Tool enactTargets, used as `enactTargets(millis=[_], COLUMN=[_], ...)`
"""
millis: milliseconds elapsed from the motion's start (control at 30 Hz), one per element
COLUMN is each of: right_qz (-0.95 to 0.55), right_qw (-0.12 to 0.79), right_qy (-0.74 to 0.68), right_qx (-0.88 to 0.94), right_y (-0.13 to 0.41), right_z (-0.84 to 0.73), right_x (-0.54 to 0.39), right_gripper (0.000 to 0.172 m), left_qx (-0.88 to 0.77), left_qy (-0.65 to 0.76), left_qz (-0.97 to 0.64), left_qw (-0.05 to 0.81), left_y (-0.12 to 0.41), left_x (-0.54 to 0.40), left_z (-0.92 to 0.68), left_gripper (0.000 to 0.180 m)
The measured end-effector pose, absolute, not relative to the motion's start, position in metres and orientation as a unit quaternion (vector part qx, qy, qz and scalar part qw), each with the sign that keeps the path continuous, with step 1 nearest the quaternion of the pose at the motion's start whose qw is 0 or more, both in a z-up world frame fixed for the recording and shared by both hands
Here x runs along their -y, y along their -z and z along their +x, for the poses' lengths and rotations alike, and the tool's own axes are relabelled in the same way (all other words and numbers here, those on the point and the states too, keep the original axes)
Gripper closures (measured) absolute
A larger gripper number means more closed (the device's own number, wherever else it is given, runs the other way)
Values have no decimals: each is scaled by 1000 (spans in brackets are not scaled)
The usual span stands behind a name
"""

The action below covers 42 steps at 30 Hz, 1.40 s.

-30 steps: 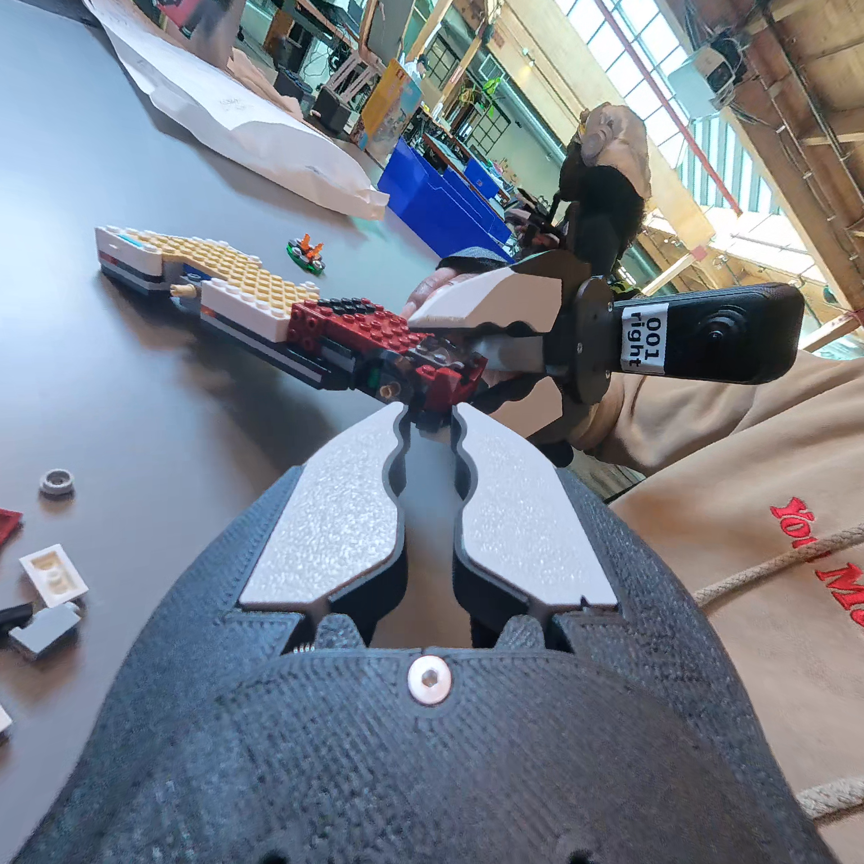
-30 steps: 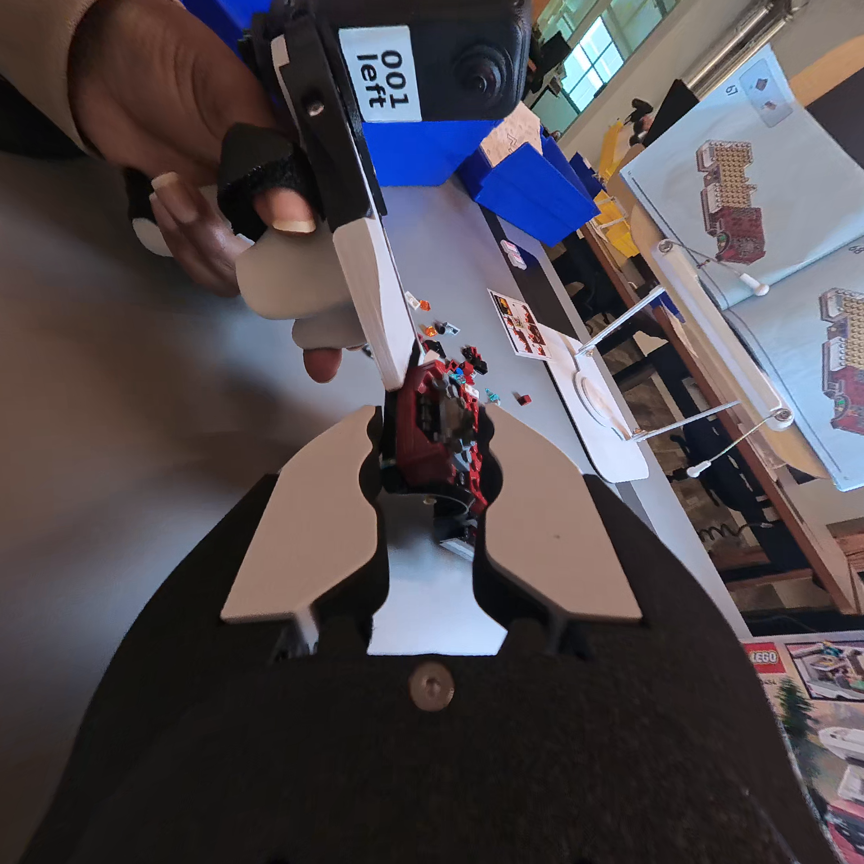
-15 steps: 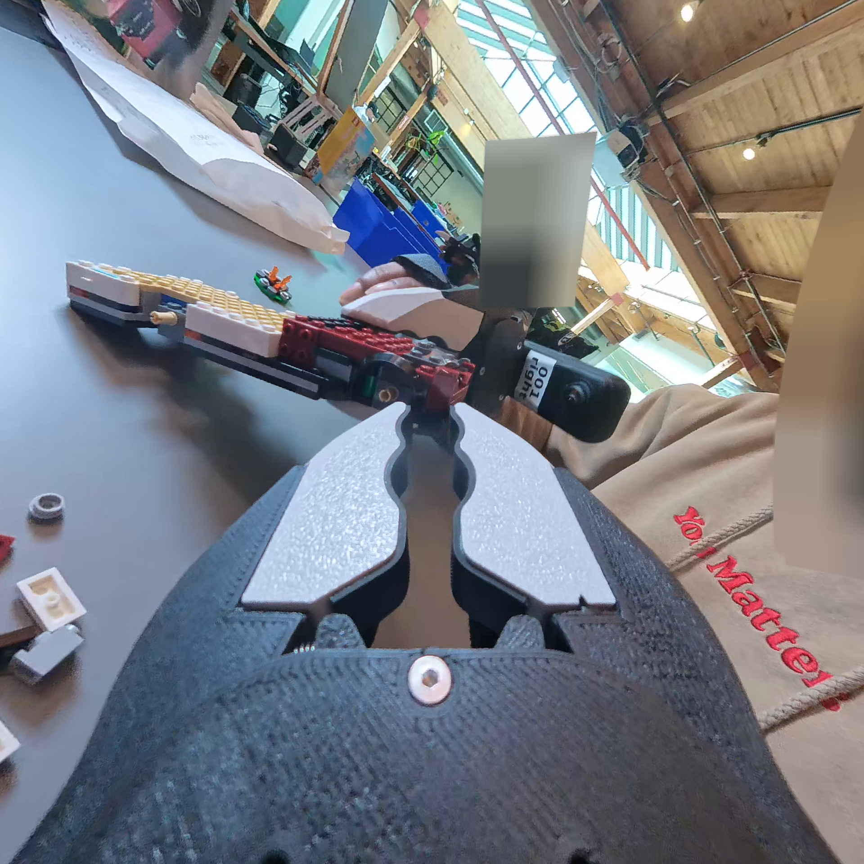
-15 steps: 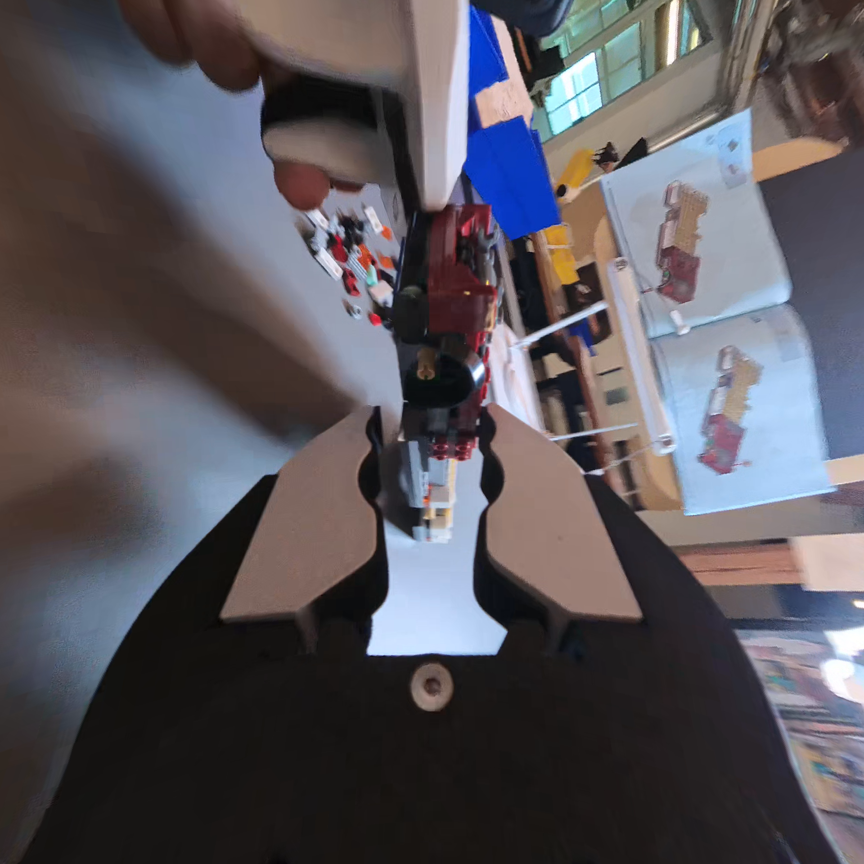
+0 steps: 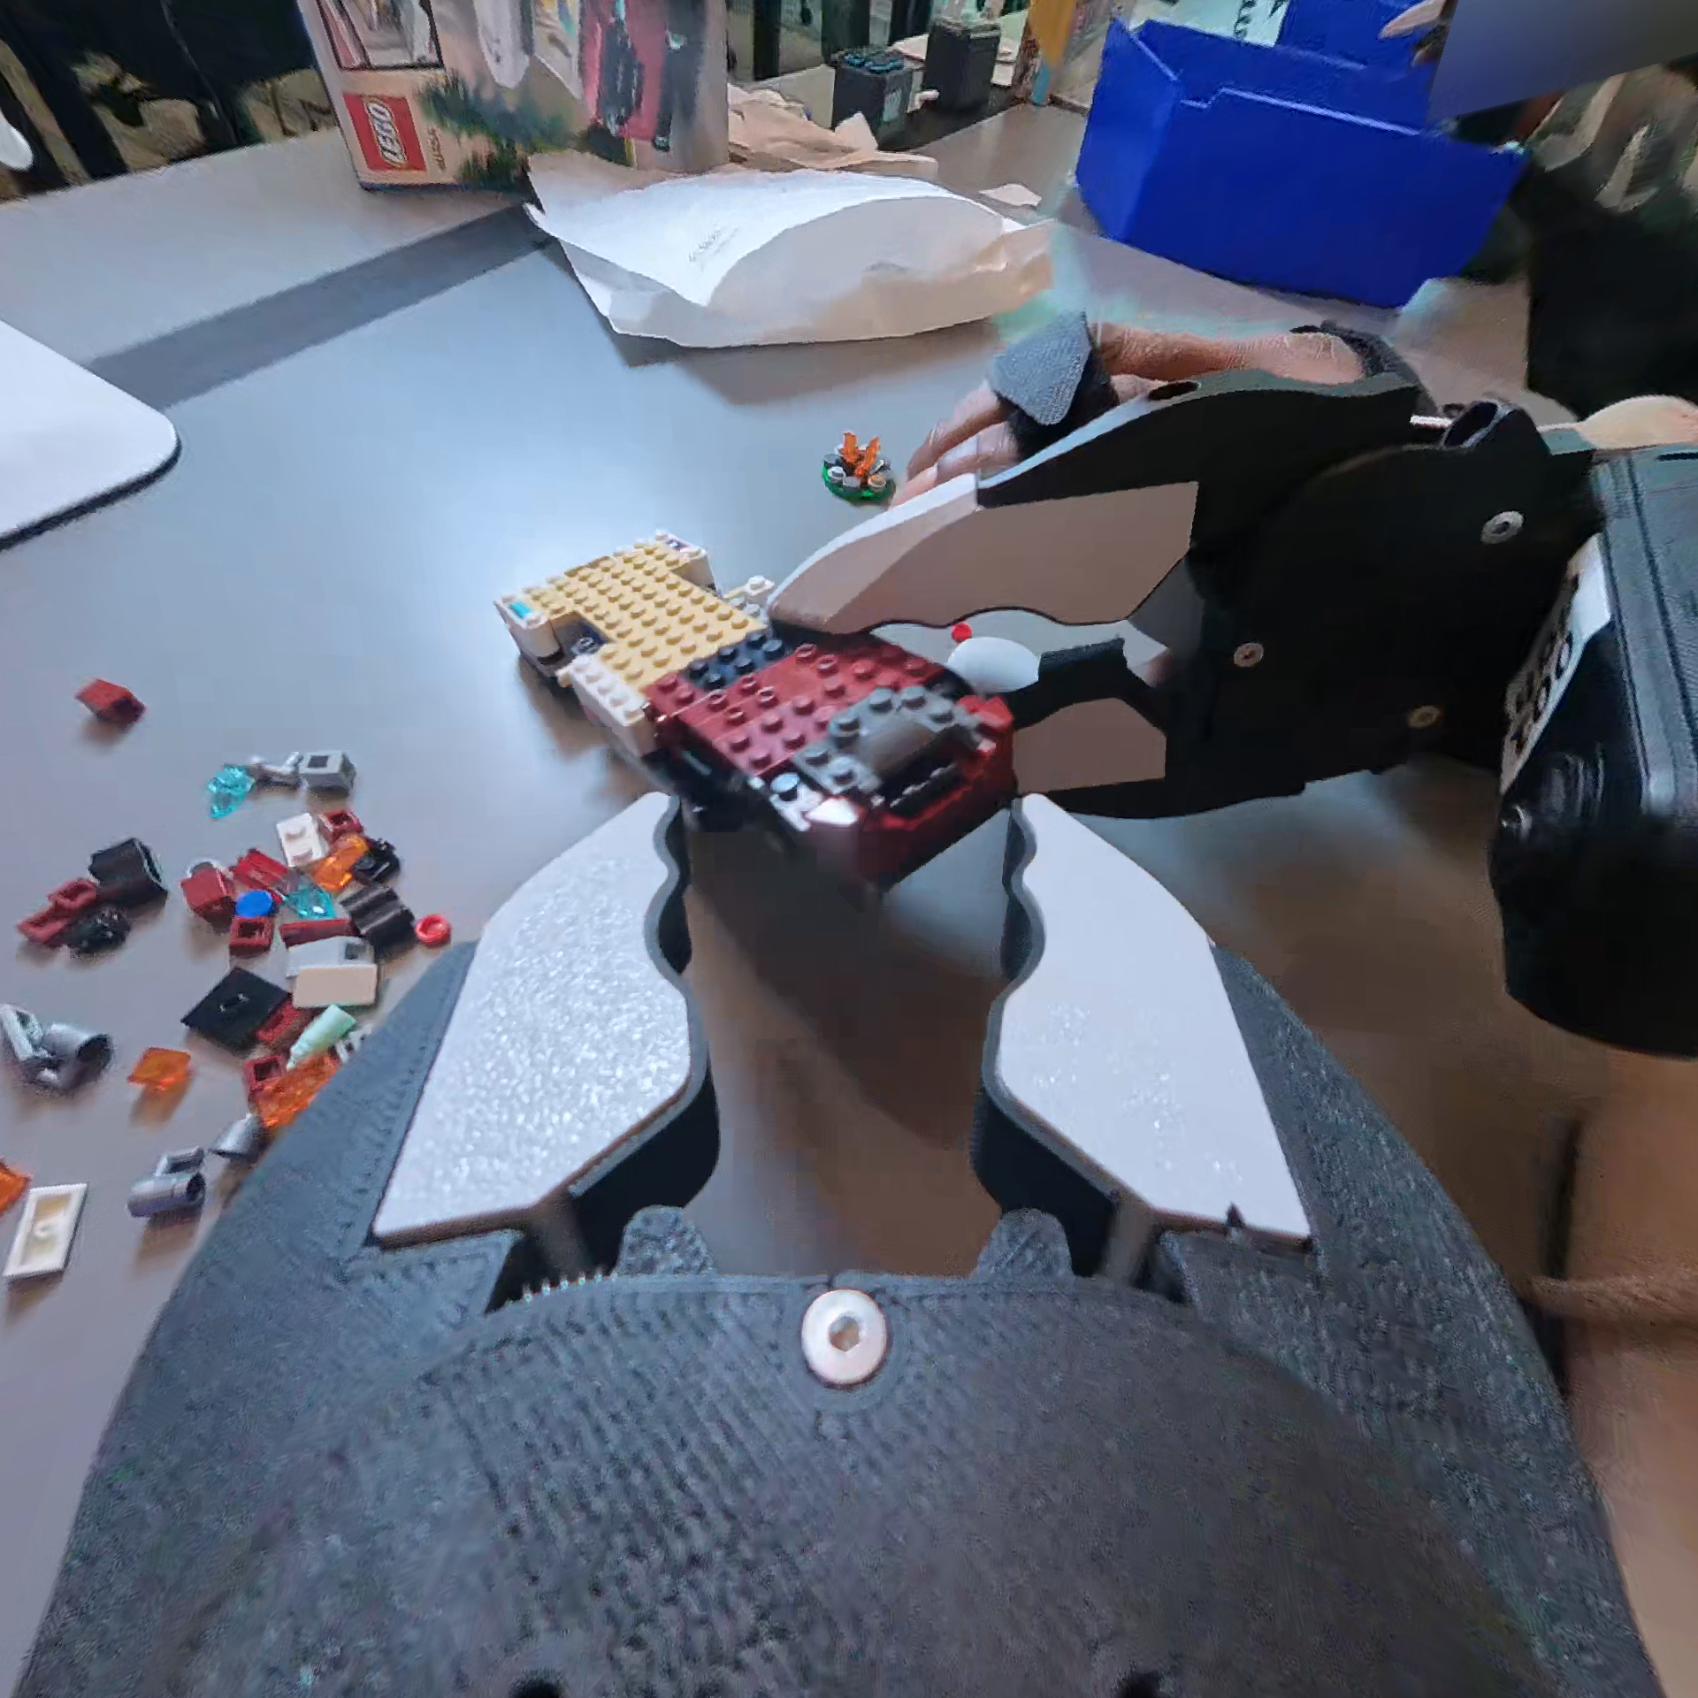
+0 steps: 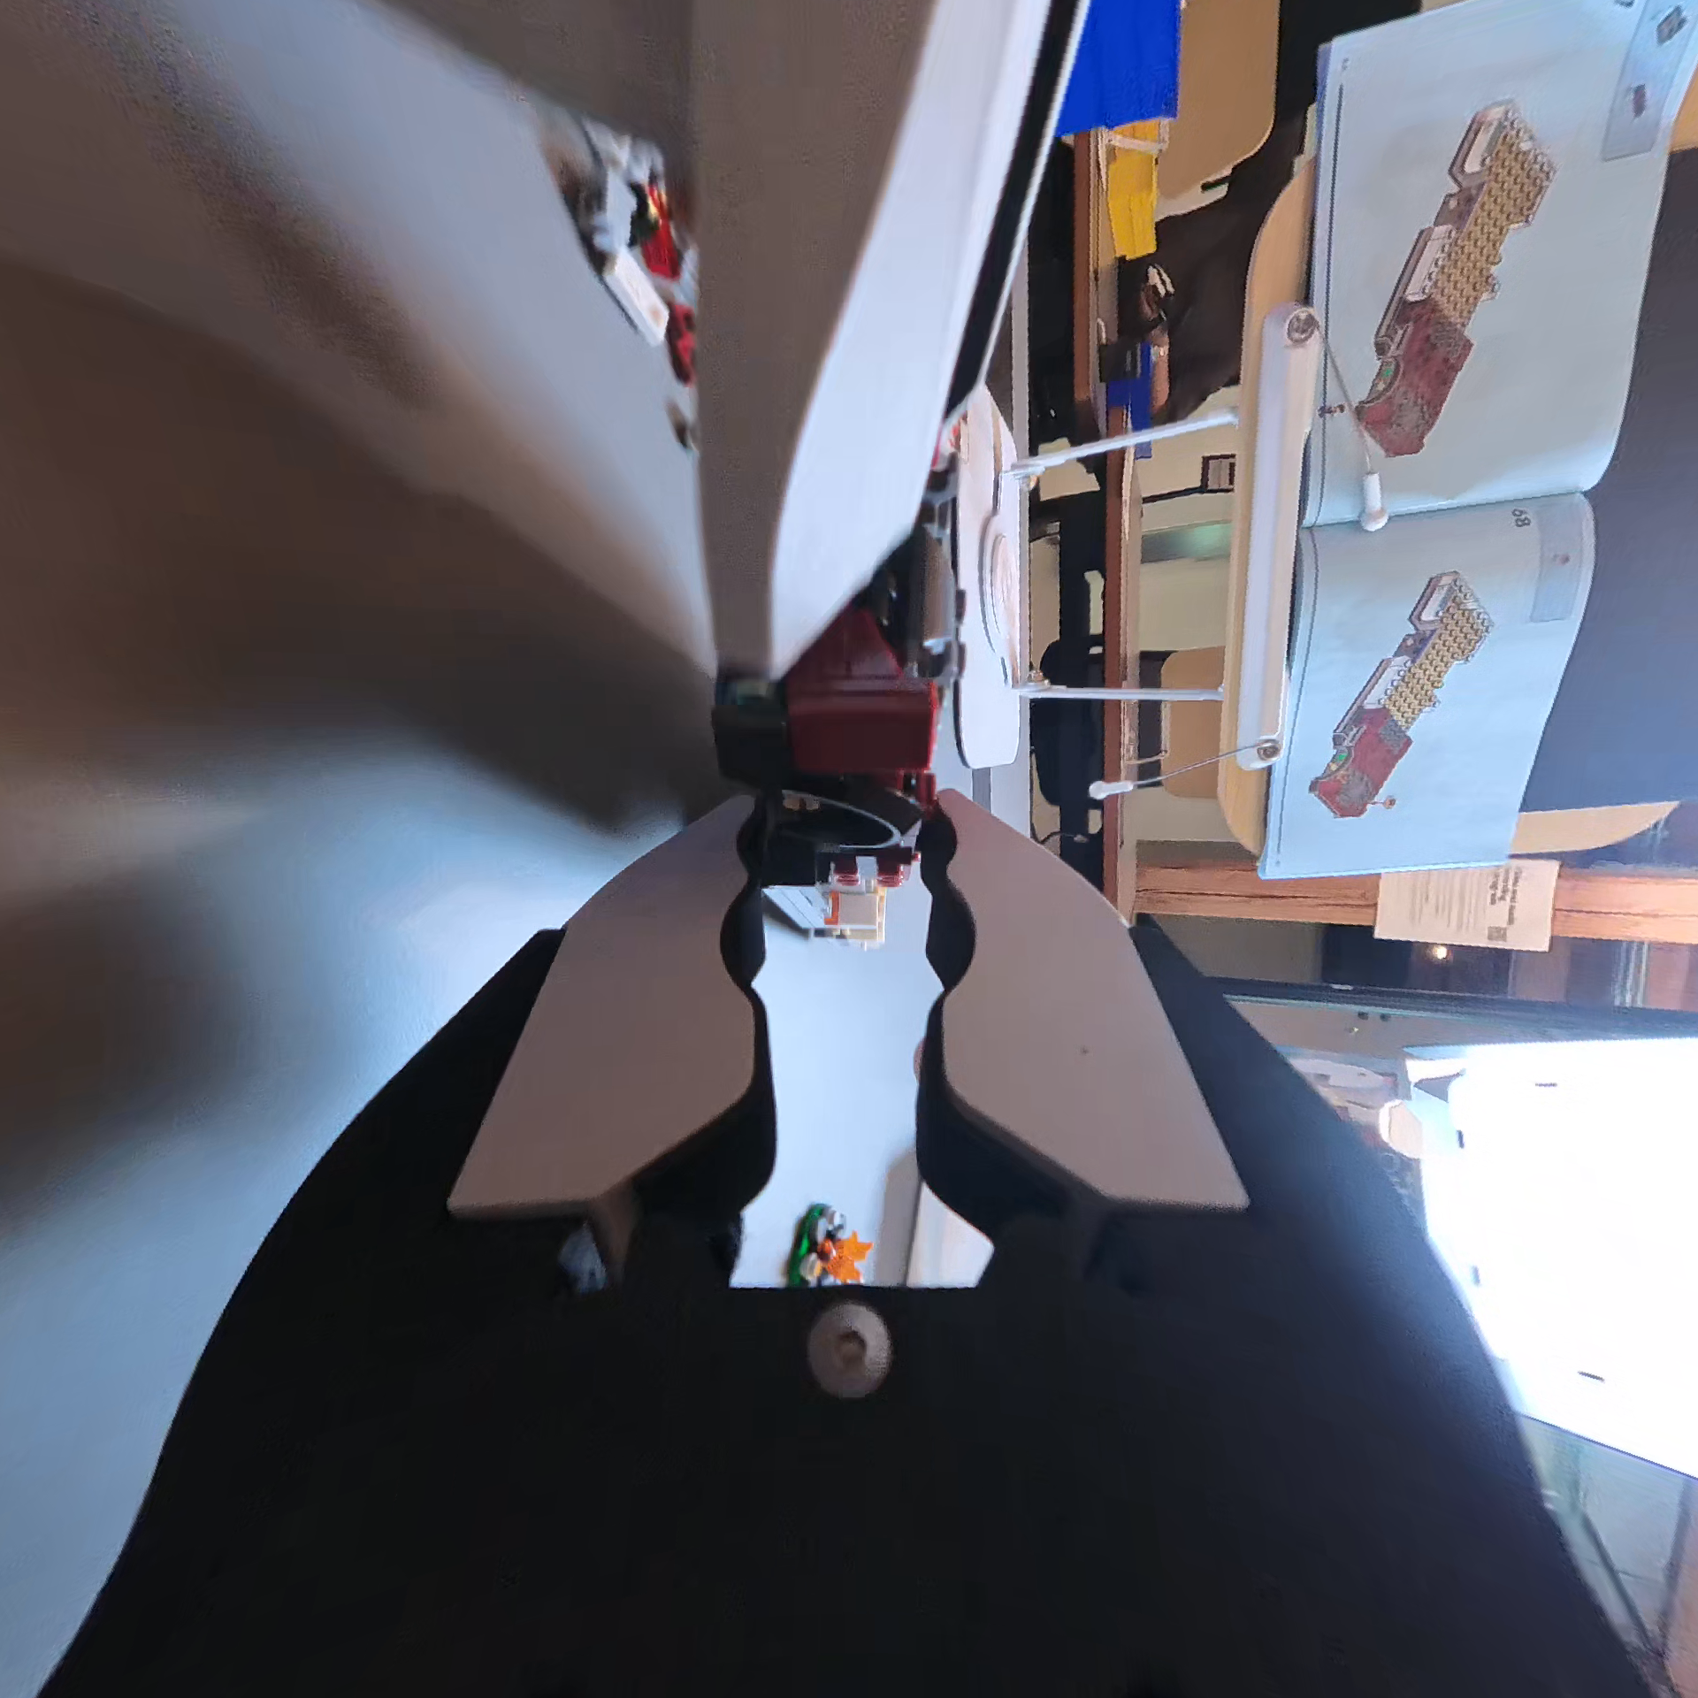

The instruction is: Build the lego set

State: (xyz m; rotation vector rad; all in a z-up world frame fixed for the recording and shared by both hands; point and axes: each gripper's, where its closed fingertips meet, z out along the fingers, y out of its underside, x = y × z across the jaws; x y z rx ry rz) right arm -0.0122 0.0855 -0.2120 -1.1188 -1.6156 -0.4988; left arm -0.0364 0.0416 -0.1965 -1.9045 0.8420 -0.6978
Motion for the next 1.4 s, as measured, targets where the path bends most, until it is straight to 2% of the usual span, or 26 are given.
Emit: enactTargets(millis=[167,467,767,867,1000,1167,1233,1333,1400], right_qz=[-473,-424,-528,-629,-711,-725,-718,-700,-692], right_qw=[528,494,427,378,321,271,250,210,177], right_qy=[201,139,-7,-112,-184,-234,-244,-268,-279], right_qx=[676,746,734,670,598,589,602,628,642], right_y=[217,233,238,235,240,248,250,251,253], right_z=[-16,-5,12,28,47,42,42,45,49], right_x=[-80,-67,-57,-65,-79,-77,-76,-72,-73], right_gripper=[139,133,128,128,130,122,120,126,117], left_qx=[-354,-399,-443,-445,-453,-489,-515,-547,-557], left_qy=[248,232,162,157,165,195,183,160,171], left_qz=[-771,-772,-774,-775,-771,-748,-734,-714,-703], left_qw=[468,437,422,421,415,403,403,407,408], left_y=[205,232,251,252,252,251,253,254,254], left_x=[-42,-33,-32,-32,-25,-5,2,7,13], left_z=[-31,-25,-25,-25,-21,-5,1,7,13], left_gripper=[113,117,117,117,119,123,118,123,126])
